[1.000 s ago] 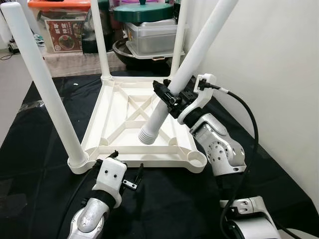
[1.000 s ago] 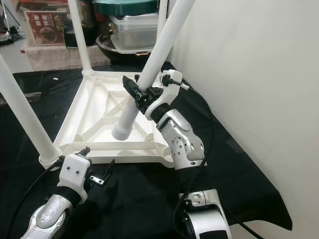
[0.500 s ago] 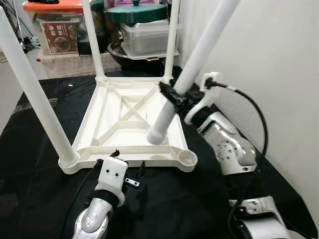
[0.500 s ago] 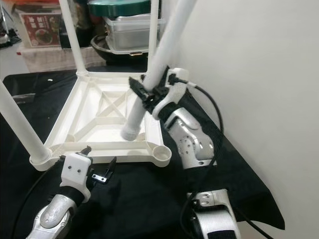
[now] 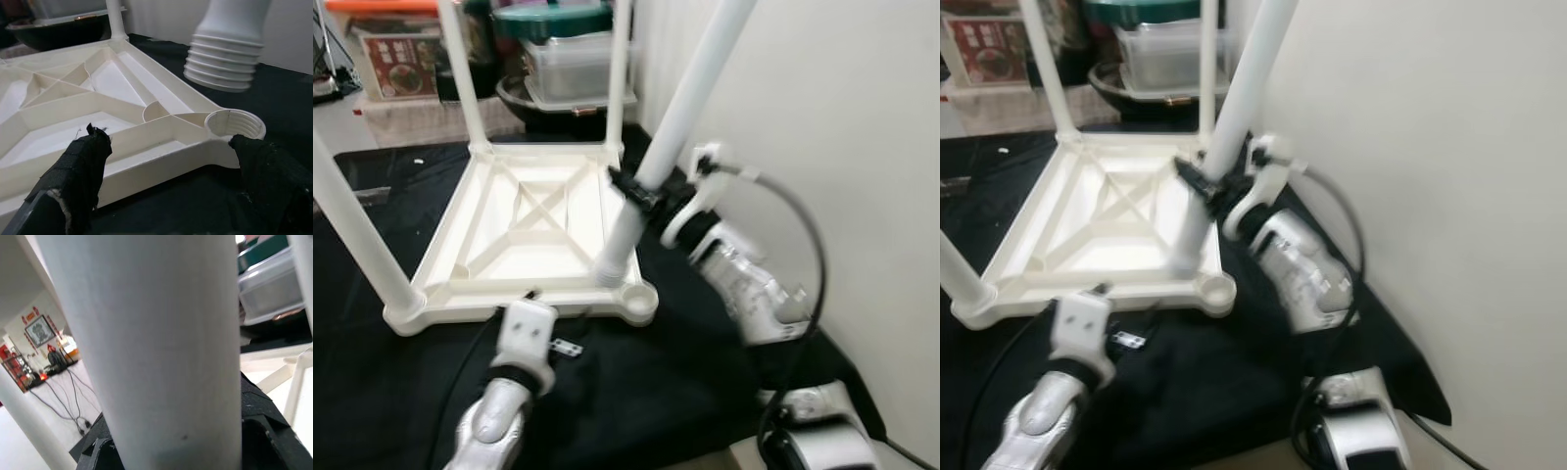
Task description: Building children table
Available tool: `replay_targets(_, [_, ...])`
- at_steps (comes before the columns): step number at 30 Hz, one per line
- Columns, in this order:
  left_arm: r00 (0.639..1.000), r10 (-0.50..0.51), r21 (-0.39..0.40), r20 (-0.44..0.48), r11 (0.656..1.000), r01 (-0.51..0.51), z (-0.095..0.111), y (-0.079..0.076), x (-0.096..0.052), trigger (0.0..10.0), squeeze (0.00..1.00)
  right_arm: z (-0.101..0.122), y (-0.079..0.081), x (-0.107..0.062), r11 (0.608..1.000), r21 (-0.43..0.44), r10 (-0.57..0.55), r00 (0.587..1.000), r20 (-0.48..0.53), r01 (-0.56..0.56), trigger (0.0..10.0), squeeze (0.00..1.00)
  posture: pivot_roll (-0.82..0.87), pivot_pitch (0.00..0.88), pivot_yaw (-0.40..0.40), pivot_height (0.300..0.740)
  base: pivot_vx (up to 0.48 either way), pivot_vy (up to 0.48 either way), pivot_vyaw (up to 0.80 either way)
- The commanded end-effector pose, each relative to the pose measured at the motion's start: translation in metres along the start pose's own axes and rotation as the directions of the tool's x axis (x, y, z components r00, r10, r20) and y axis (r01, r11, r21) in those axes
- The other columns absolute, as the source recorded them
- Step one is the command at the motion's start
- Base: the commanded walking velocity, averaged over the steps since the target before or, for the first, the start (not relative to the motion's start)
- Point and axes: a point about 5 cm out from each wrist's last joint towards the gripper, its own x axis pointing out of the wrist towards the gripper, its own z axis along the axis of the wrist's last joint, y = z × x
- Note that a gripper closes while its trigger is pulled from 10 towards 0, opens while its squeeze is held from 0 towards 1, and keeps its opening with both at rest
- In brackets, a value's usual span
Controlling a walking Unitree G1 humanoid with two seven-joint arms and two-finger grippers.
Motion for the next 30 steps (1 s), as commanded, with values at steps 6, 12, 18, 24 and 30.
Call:
replay_targets(6, [1.000,0.012,0.003,-0.022,1.000,-0.012,-0.005,0.002,-0.003,10.0,0.00,-0.001,0.010,0.001,0.999,0.002,0.037,0.999,-0.006,-0.037,10.0,0.00,0.10,0.000,-0.073,0.740,0.000,0.000,0.00])
replay_targets(12, [0.999,0.006,-0.043,-0.050,0.999,-0.009,-0.008,0.002,-0.003,10.0,0.00,-0.003,0.010,0.001,1.000,0.010,0.030,0.999,-0.011,-0.030,10.0,0.00,0.09,0.000,-0.064,0.740,0.000,0.160,0.00])
replay_targets(18, [0.999,0.007,-0.045,-0.038,0.999,-0.009,-0.008,0.002,-0.002,10.0,0.00,-0.004,0.009,-0.002,1.000,0.001,0.017,1.000,-0.012,-0.017,10.0,0.00,0.07,0.000,-0.049,0.740,0.000,0.320,0.00])
replay_targets(24, [1.000,-0.005,-0.030,-0.030,1.000,0.004,-0.006,0.000,-0.001,10.0,0.00,0.001,0.007,-0.007,0.999,-0.038,0.020,1.000,-0.018,-0.021,10.0,0.00,0.06,0.000,-0.036,0.740,0.000,0.000,0.00])
replay_targets(30, [0.999,-0.017,-0.023,-0.034,1.000,0.016,-0.006,-0.001,0.000,10.0,0.00,0.009,0.001,-0.010,0.990,-0.131,0.043,0.998,-0.038,-0.048,10.0,0.00,0.05,0.000,-0.018,0.740,0.000,0.000,0.00])
